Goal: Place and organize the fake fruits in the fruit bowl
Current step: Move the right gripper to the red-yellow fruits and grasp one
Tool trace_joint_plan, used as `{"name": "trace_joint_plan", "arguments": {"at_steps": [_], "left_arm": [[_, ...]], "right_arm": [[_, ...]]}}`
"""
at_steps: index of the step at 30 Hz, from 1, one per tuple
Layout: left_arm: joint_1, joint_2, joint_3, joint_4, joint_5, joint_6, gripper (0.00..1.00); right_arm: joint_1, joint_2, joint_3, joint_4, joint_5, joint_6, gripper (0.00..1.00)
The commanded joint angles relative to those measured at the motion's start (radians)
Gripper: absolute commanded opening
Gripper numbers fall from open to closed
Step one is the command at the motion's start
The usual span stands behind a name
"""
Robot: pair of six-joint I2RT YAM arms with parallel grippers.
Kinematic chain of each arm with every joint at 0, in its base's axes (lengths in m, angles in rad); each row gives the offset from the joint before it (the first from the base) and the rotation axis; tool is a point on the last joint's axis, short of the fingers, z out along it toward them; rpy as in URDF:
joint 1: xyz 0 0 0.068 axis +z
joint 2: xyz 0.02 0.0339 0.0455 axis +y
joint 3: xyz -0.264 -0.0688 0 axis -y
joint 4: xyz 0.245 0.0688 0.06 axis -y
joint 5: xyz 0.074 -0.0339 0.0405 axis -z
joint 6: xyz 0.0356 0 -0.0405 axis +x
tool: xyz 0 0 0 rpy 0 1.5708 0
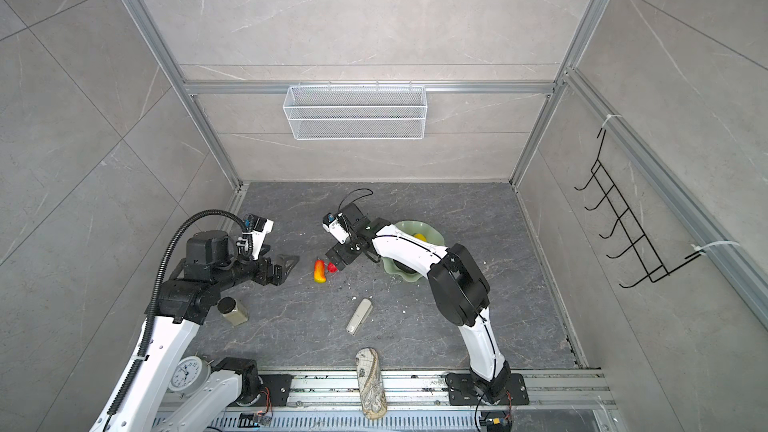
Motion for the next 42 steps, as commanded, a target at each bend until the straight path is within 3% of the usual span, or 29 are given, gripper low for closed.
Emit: {"name": "trace_joint_plan", "arguments": {"at_steps": [1,33,42], "left_arm": [[0.005,-0.011,-0.003,0.006,0.018,0.018,1.0],[0.006,-0.019,-0.002,0.006,0.019,0.018,1.0],[0.006,-0.019,-0.003,0.005,0.014,0.019,1.0]], "right_arm": [[0.005,0.049,0.04,-0.01,-0.015,0.02,1.0],[0.004,0.273,0.229,-0.076,-0.035,0.009,1.0],[0.005,0.285,0.237,-0.095,-0.025,0.002,0.83]]}}
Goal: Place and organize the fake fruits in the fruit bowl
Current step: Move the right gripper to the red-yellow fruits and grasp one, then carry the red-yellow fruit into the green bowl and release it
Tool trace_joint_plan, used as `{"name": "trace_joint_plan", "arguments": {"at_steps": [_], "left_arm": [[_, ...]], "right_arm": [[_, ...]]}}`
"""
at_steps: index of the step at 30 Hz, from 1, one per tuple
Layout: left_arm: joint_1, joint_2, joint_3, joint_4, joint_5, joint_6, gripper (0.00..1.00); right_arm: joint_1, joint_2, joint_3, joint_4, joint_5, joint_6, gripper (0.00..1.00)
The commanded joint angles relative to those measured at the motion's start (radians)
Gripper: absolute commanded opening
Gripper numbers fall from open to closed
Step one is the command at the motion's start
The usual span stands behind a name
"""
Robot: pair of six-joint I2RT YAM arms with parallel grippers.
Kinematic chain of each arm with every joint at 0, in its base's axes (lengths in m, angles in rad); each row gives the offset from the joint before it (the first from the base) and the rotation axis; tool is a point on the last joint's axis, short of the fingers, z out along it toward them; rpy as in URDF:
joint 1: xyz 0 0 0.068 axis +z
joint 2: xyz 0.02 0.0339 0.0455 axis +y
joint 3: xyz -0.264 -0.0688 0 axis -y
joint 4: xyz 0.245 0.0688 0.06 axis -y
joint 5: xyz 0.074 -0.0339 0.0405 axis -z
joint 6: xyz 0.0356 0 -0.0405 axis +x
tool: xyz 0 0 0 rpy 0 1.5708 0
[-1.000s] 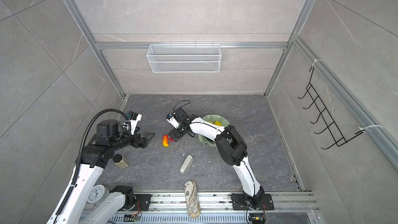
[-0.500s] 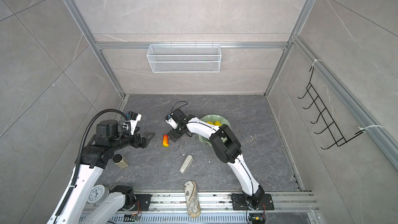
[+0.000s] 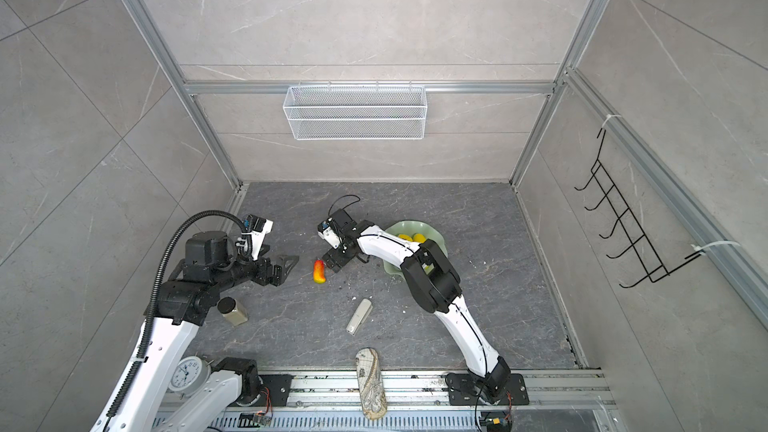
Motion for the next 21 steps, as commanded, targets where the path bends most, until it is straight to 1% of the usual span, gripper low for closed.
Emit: {"name": "trace_joint_plan", "arguments": {"at_steps": [1,5,11,17,21], "left_arm": [[0.005,-0.013,-0.004,0.005,0.014,0.019,1.0],[0.006,-0.011,-0.004,0.005,0.014,0.018,1.0],[0.006,-0.008,-0.005,0.005,0.012,0.019,1.0],[0.005,-0.008,-0.005,0.005,0.012,0.019,1.0],[0.006,-0.01,-0.004,0.005,0.013,0.02,1.0]], "right_arm": [[0.005,0.027,0.022,-0.036,-0.002,0.0,0.8],[0.005,0.022,0.011,-0.038,0.005,-0.003,0.69],[0.004,-0.024,-0.03,-0.029,0.016,-0.007,0.57],[-0.011,-0.155,-0.126,0.0,0.027,-0.012,0.53],[-0.037,-0.285,-0.25,0.046,0.039,-0.016,0.53]]}}
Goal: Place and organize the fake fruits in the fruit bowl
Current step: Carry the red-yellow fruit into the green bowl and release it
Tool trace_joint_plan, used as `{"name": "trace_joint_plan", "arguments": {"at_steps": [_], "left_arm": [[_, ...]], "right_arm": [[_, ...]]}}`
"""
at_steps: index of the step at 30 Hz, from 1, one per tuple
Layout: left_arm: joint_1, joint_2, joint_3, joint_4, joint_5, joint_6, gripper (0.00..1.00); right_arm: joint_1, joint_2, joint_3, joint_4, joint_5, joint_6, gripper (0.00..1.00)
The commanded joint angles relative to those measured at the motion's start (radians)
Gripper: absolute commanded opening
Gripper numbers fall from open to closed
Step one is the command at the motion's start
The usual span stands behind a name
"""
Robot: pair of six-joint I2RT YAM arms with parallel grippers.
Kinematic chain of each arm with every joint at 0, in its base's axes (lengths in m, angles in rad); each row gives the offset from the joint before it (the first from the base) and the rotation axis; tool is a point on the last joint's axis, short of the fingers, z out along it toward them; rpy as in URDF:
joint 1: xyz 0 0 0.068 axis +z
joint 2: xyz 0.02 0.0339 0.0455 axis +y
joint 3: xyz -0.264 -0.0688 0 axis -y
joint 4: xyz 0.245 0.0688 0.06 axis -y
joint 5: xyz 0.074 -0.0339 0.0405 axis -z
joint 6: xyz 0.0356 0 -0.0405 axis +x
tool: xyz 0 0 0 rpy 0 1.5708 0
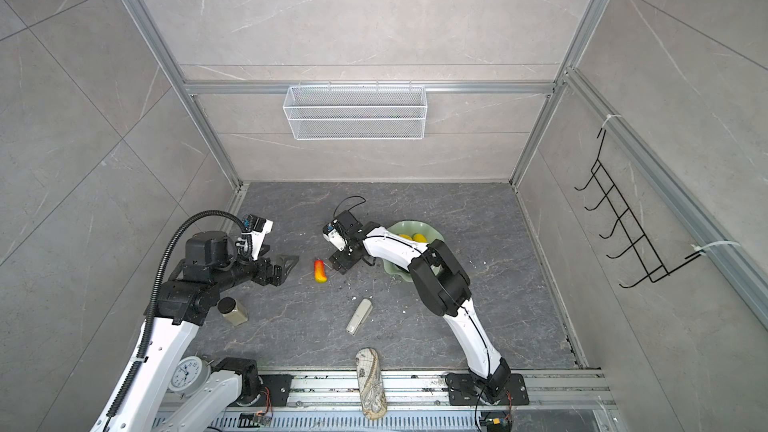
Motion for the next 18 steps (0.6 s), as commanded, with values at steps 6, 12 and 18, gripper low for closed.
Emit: {"name": "trace_joint_plan", "arguments": {"at_steps": [6,12,18], "left_arm": [[0.006,0.001,-0.001,0.001,0.013,0.019,1.0],[0.006,-0.006,-0.002,0.006,0.025,0.016,1.0],[0.007,-0.004,0.0,0.006,0.033,0.015,1.0]], "right_arm": [[-0.107,-0.354,-0.283,0.112,0.06,0.007,0.52],[-0.274,-0.535,-0.467,0.171,0.108,0.075,0.53],[-0.373,-0.536,-0.503,0.217,0.103,0.055,0.54]]}}
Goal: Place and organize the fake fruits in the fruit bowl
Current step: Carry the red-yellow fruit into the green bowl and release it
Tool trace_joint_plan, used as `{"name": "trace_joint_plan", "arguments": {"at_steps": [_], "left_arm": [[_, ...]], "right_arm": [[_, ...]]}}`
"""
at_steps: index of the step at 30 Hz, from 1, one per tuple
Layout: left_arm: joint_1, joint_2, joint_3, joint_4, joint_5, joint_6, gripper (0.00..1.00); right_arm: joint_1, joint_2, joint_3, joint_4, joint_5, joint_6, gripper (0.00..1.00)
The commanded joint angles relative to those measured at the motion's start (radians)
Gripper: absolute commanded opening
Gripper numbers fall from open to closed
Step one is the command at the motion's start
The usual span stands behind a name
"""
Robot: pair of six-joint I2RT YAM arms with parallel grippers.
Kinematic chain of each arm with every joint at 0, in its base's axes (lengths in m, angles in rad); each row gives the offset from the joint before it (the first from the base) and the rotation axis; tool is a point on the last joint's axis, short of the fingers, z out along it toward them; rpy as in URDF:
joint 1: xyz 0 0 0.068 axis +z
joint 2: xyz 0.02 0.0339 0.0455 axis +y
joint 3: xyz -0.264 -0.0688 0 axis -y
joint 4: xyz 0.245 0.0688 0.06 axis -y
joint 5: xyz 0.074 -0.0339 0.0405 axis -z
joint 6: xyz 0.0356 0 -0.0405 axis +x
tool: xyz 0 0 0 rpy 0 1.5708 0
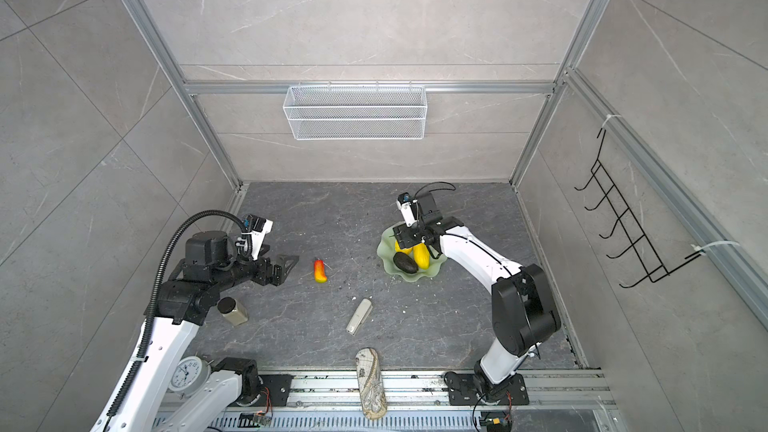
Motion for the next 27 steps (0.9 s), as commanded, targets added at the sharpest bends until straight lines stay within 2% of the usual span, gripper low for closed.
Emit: {"name": "trace_joint_plan", "arguments": {"at_steps": [1,5,11,23,27], "left_arm": [[0.005,-0.007,0.0,0.005,0.031,0.015,1.0],[0.004,-0.008,-0.001,0.006,0.027,0.016,1.0],[0.005,-0.003,0.0,0.006,0.026,0.016,1.0],[0.005,-0.001,0.0,0.008,0.027,0.016,1.0],[0.005,0.0,0.001,0.008,0.027,0.015,1.0]], "right_arm": [[-0.014,0.028,-0.001,0.055,-0.009,-0.012,0.54],[-0.031,0.105,0.035,0.099,-0.045,-0.064,0.54],[-0.047,0.184,0.068,0.151,-0.09,-0.077,0.55],[-0.054,0.223,0.085,0.214,-0.11,-0.065,0.56],[-0.059,0.249,0.089,0.235,-0.11,-0.064,0.6]]}}
